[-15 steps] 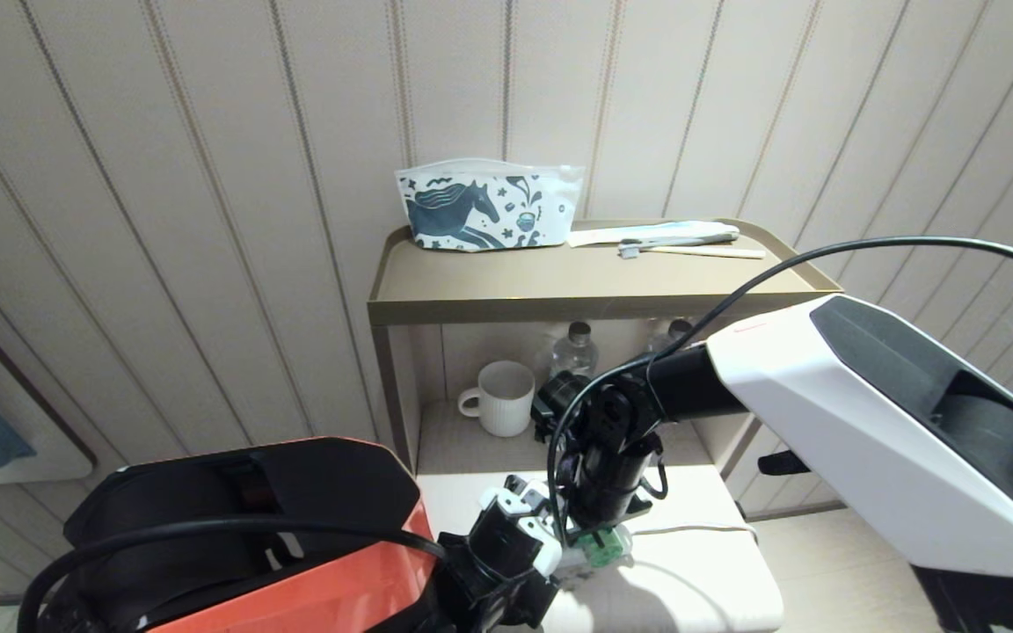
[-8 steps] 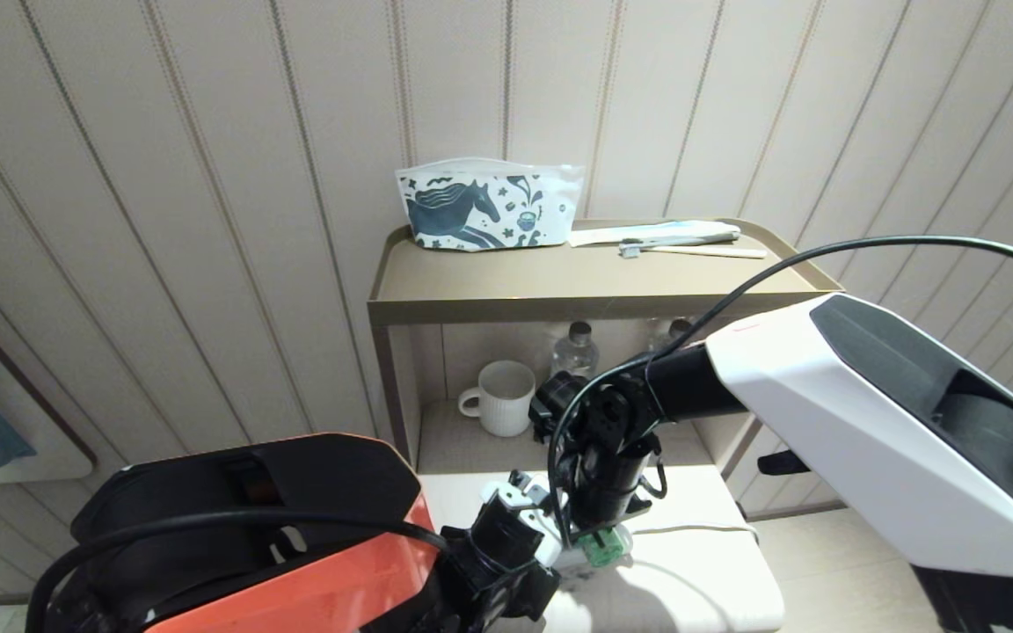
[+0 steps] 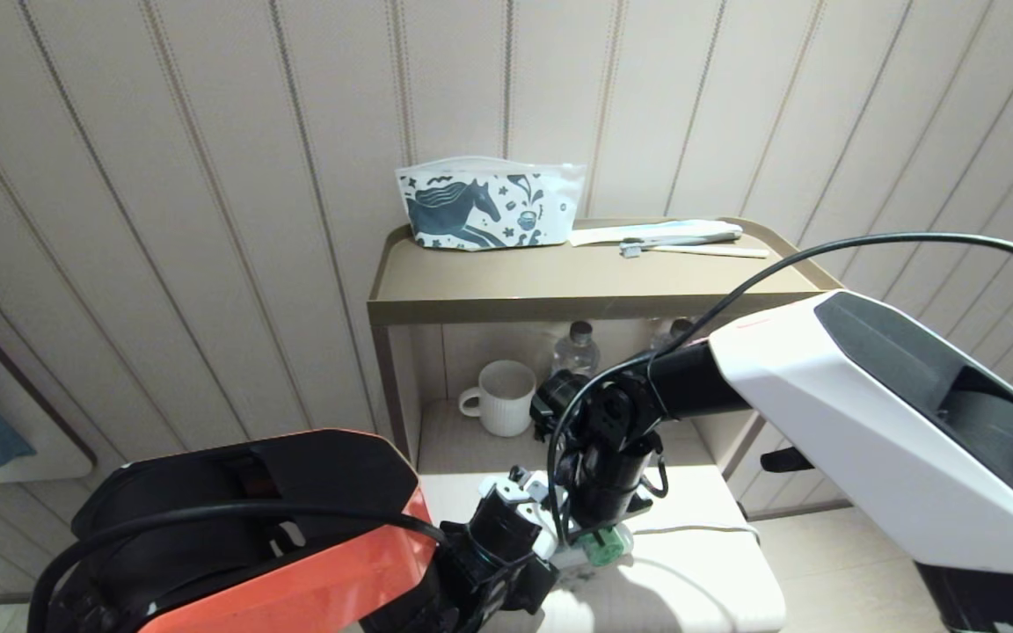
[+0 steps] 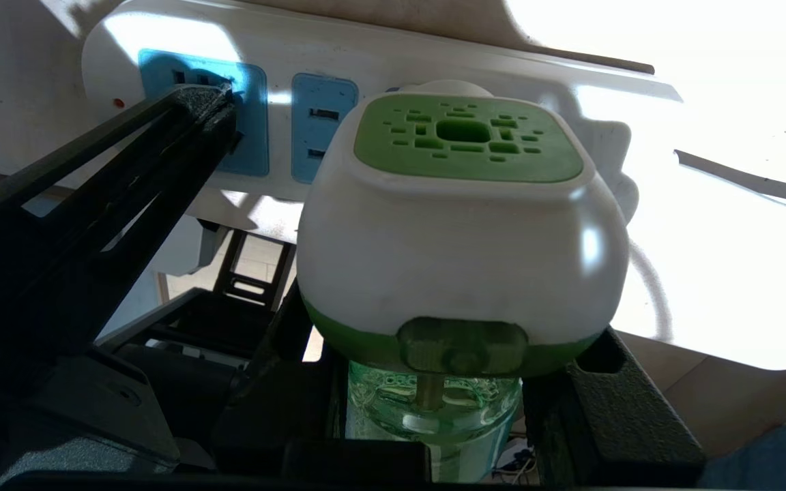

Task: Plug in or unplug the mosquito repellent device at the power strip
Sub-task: Hold the socket with your left hand and unplug it with your right hand

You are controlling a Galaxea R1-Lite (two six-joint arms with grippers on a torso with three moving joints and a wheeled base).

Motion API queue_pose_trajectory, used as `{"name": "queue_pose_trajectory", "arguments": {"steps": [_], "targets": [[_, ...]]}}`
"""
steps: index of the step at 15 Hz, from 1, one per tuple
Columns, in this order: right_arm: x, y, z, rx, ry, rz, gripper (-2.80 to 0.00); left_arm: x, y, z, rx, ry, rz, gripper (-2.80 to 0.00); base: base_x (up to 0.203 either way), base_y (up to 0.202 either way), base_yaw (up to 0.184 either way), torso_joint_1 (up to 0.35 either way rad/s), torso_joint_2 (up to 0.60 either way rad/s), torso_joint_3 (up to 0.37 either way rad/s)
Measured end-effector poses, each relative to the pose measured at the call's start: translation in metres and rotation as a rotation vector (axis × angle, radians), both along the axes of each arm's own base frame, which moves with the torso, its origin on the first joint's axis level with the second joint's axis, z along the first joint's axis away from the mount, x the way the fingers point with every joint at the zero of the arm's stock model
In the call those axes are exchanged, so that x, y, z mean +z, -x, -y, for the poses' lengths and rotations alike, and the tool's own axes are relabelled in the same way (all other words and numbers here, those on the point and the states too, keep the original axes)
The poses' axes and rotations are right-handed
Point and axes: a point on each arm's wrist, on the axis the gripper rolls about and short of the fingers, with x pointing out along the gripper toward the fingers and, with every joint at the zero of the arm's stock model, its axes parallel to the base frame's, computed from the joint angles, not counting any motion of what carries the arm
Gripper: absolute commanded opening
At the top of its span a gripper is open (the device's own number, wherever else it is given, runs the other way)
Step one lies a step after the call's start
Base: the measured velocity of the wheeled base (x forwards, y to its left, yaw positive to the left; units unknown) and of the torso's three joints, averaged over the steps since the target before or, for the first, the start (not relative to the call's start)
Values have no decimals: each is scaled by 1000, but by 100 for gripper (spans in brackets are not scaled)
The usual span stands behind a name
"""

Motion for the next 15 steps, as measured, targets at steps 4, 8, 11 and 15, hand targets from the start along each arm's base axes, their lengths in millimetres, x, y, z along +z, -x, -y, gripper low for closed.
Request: {"name": "queue_pose_trajectory", "arguments": {"steps": [4,8,11,15], "targets": [[9,1,-1,1,-10,20,-280,0,0,0,-10,-10,6,-280,0,0,0,0,0,0],[19,2,0,1,-18,43,-280,0,1,0,-12,-12,8,-280,0,0,0,0,0,0],[22,4,0,1,-10,53,-280,0,1,0,-19,-18,13,-280,0,0,0,0,0,0],[20,8,-5,22,28,67,-280,0,1,0,-23,-25,16,-280,0,0,0,0,0,0]]}}
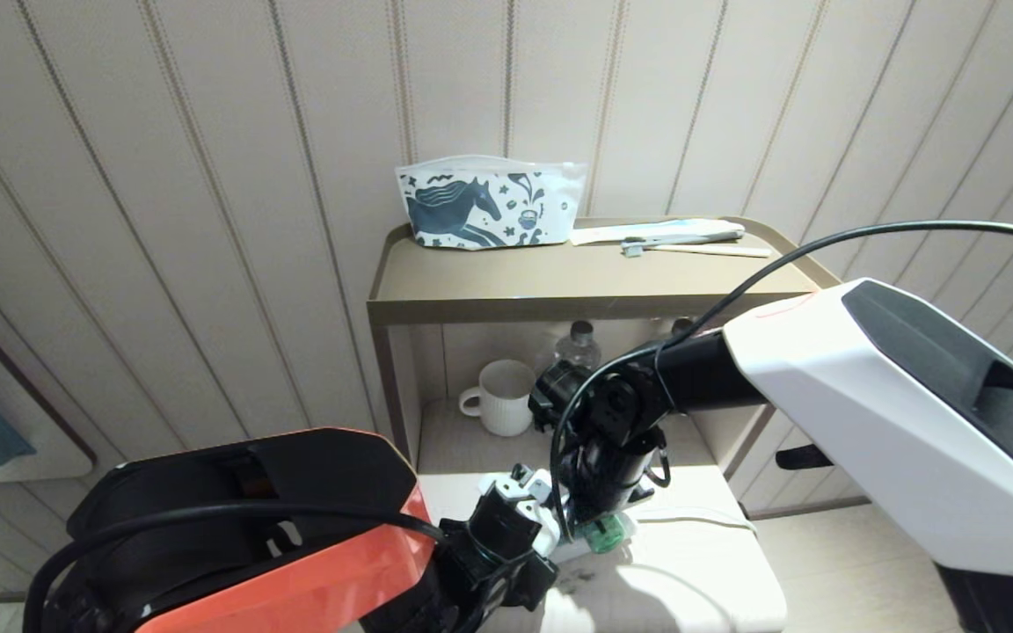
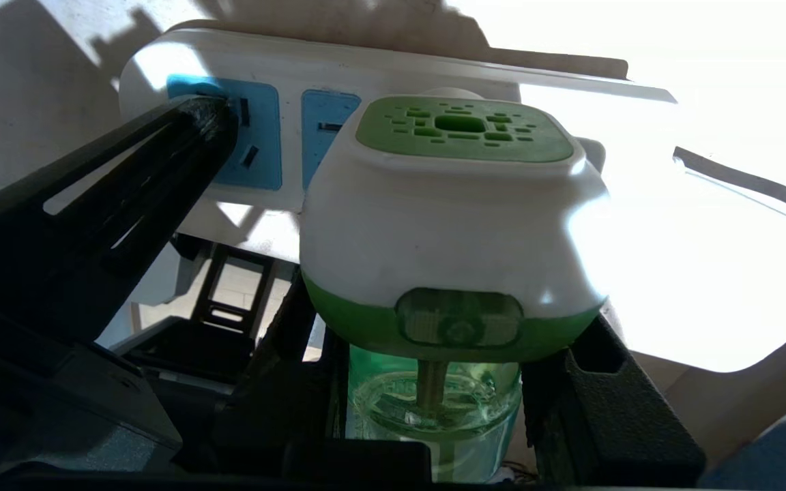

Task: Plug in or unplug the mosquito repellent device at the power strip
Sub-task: Hold the socket with your left hand and unplug it with your right hand

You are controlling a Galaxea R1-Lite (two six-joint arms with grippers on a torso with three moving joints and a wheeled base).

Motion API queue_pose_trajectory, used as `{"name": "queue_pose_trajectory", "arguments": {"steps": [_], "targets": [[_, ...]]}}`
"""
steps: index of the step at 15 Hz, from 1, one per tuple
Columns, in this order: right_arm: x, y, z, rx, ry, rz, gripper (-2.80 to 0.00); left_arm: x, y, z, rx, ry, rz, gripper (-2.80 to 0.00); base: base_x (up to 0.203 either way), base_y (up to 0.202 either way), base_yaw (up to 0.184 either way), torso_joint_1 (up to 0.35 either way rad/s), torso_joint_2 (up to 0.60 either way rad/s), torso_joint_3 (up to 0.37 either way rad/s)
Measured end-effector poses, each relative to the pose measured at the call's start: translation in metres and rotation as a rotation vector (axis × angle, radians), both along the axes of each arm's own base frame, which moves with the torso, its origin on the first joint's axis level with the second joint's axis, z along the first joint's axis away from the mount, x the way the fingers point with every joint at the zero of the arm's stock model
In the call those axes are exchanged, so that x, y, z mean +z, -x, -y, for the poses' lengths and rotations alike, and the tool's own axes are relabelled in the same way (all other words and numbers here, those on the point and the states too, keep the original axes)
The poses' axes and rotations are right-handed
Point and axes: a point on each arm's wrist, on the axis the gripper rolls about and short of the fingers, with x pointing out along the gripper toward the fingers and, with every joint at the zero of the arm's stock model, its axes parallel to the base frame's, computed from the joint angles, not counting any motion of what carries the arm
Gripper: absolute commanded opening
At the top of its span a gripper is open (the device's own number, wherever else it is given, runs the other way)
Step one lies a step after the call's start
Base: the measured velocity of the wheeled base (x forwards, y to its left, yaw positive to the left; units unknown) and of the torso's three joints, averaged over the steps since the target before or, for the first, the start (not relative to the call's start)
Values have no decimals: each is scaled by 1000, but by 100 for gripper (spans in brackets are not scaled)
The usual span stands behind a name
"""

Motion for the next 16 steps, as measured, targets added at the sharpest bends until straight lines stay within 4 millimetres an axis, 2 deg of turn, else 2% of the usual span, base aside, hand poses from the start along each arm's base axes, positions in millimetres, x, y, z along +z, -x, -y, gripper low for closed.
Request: {"name": "queue_pose_trajectory", "arguments": {"steps": [5,8,16], "targets": [[-6,6,-6,25,29,-19,-280,0,0,0,-20,-15,16,-280,0,0,0,0,0,0],[-4,7,-7,33,88,8,-280,0,1,1,-24,-15,19,-280,0,0,0,0,0,0],[5,9,-6,31,86,26,-280,0,1,2,-27,-13,24,-280,0,0,0,0,0,0]]}}
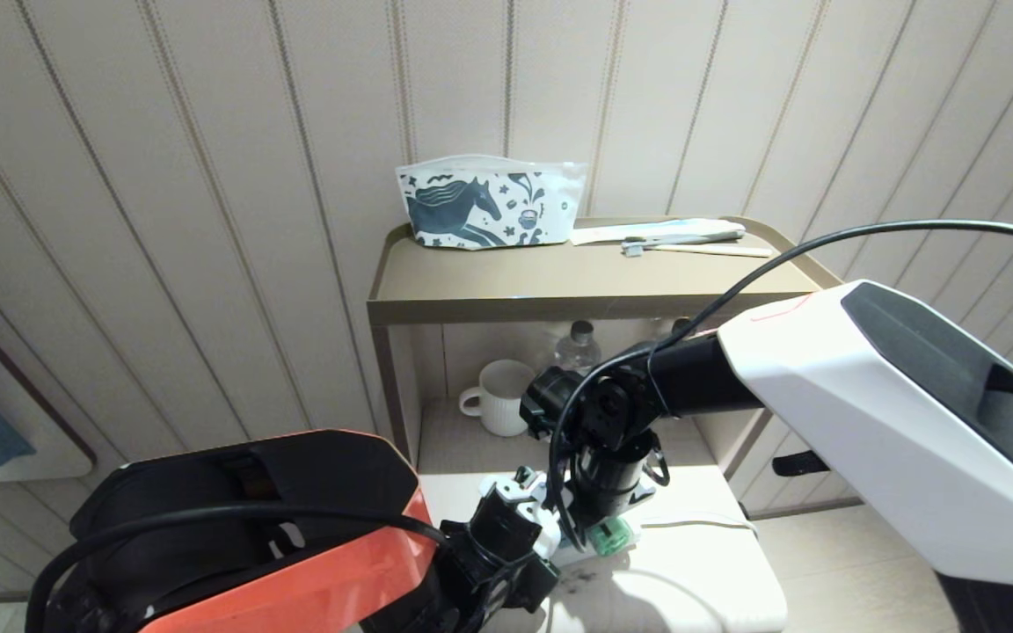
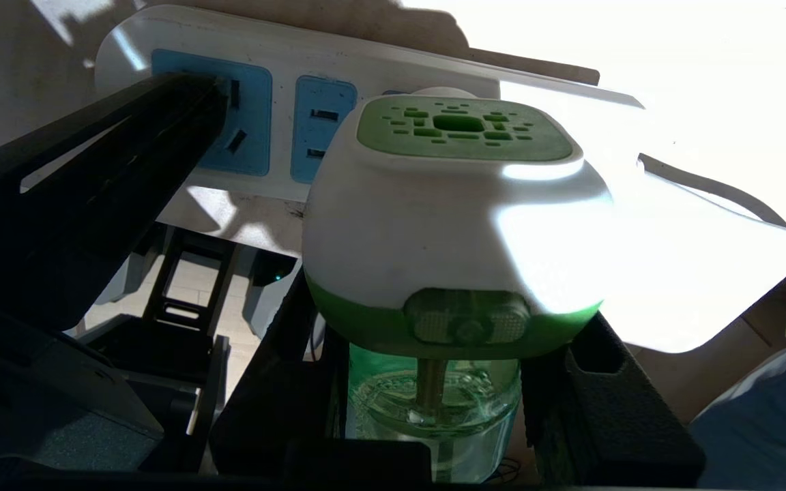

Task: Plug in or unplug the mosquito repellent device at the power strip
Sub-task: Hold the socket with your left hand and unplug it with your right hand

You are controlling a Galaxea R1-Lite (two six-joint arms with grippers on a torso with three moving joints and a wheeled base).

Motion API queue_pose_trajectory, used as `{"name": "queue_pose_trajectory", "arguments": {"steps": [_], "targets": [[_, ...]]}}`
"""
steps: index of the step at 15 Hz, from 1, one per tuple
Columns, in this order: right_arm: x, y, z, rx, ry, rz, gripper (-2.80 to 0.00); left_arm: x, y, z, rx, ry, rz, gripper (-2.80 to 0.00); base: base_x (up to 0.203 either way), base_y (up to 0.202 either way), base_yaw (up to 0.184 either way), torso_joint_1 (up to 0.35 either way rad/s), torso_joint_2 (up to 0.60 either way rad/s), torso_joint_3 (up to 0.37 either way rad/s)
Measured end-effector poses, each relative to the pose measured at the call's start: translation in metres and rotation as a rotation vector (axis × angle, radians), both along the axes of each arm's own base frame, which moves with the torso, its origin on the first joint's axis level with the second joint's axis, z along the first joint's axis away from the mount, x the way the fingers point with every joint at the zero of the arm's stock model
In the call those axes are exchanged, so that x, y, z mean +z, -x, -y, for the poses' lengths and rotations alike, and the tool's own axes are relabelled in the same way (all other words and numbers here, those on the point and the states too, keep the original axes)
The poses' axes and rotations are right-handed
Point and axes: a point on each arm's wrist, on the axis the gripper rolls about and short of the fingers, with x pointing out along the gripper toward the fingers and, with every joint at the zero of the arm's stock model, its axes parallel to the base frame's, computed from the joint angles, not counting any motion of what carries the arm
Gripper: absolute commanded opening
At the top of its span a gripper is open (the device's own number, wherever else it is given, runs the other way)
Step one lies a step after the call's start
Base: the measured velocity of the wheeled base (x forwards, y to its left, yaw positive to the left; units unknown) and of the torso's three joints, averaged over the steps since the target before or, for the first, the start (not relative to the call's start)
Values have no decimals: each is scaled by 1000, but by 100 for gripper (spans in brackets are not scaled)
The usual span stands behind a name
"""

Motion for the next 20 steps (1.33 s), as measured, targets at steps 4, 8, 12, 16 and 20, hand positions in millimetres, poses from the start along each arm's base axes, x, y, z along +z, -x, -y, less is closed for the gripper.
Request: {"name": "queue_pose_trajectory", "arguments": {"steps": [4,8,12,16,20], "targets": [[4,1,0,0,-3,10,-280,0,1,0,-1,0,0,-280,0,0,0,0,0,0],[8,2,1,-1,-8,17,-280,1,2,2,1,-4,9,-280,0,0,0,0,0,0],[5,4,-2,11,-4,11,-280,0,3,2,-3,-17,15,-280,0,0,0,0,0,0],[8,3,-2,13,-9,17,-280,2,1,4,-17,-25,30,-280,0,0,0,0,0,0],[6,3,-3,10,-18,11,-280,2,2,5,-22,-25,30,-280,0,0,0,0,0,0]]}}
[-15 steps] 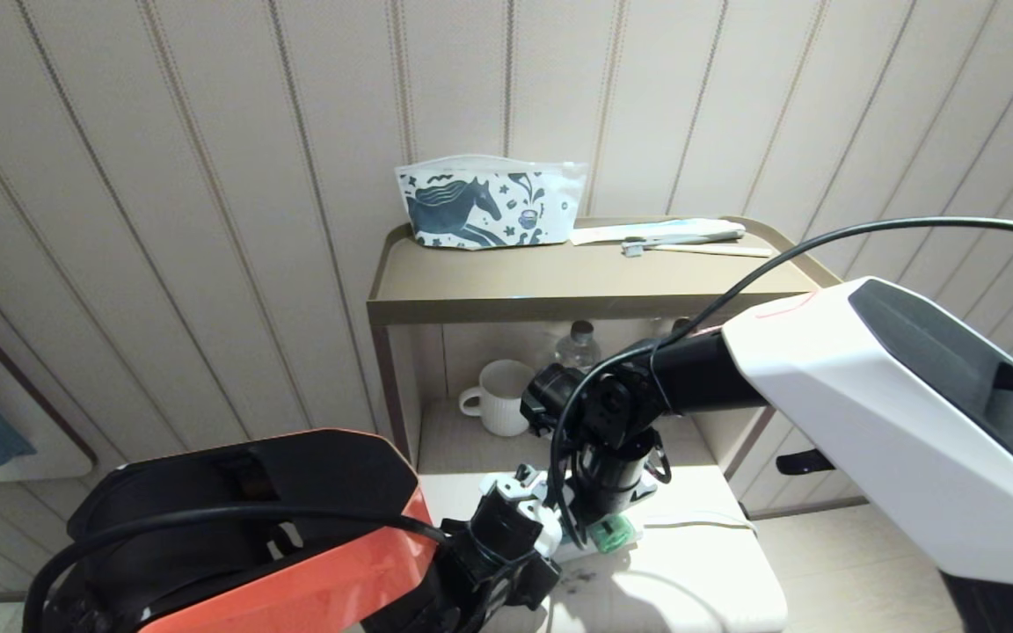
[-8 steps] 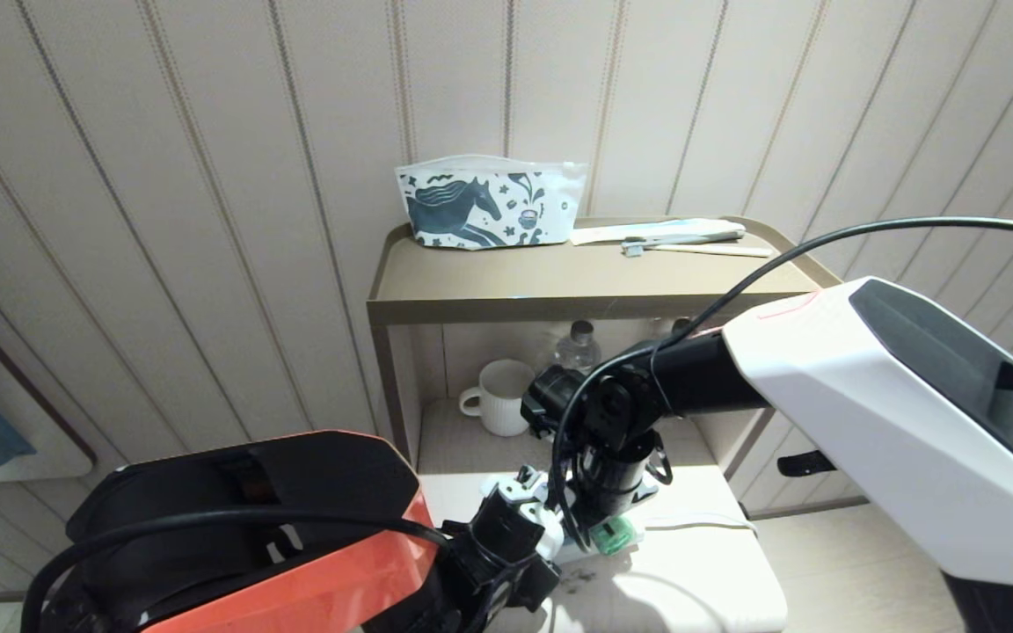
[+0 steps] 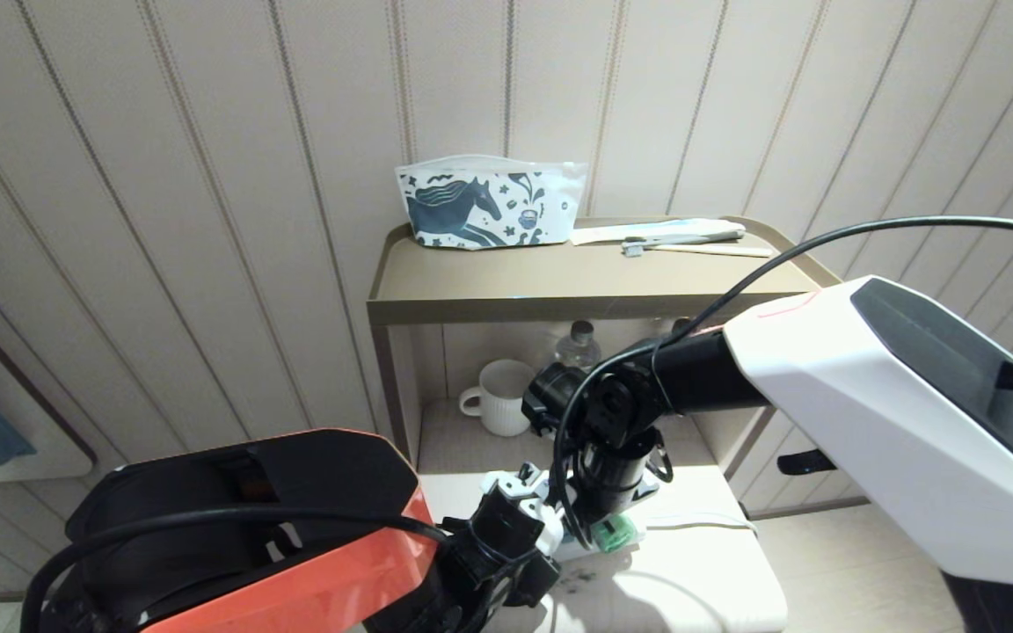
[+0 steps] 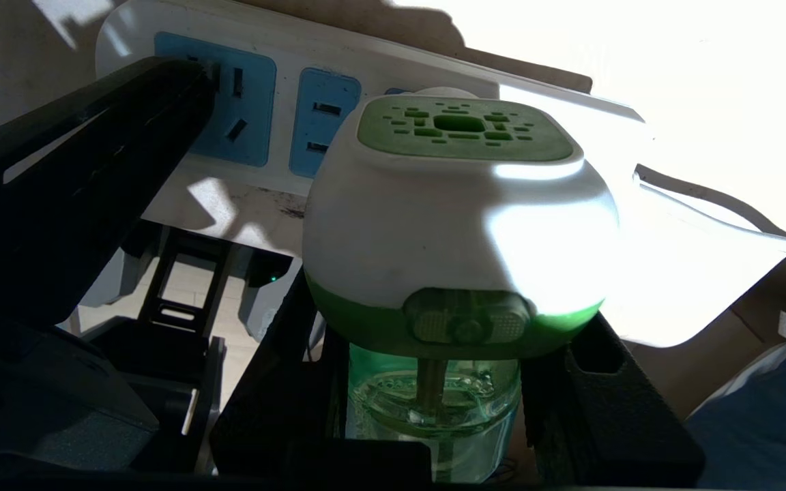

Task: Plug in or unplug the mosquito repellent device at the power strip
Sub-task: Hold the socket with your left hand and unplug it with your right hand

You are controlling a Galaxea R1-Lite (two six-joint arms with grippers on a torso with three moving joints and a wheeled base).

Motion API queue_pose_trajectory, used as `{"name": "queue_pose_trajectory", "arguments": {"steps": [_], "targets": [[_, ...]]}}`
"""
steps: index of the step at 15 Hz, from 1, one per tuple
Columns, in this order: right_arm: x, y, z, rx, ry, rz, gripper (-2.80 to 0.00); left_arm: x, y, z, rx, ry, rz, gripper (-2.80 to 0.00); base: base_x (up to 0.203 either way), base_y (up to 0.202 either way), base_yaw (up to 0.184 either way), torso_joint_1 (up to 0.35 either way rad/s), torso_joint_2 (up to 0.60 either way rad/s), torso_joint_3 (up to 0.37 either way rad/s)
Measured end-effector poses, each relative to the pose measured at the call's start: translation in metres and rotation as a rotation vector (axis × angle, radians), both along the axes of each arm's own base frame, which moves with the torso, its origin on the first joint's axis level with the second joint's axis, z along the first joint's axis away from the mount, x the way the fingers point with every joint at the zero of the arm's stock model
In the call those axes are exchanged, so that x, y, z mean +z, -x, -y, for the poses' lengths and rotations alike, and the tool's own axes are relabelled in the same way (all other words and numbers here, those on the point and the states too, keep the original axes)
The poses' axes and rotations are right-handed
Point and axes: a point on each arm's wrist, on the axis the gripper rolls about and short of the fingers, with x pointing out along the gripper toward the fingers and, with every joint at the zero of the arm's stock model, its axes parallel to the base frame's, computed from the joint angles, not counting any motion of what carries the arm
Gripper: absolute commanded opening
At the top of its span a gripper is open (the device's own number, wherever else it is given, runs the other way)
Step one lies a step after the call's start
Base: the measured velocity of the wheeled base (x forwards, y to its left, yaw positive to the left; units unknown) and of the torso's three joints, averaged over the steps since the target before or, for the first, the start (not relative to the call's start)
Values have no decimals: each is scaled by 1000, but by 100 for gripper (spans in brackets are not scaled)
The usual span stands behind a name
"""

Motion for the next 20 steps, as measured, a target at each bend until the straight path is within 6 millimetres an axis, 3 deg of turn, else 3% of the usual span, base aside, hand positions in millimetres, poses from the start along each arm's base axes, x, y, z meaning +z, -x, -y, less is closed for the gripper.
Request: {"name": "queue_pose_trajectory", "arguments": {"steps": [20], "targets": [[0,-3,2,6,-67,-40,-280,0,-5,7,-38,-29,22,-280,0,0,0,0,0,0]]}}
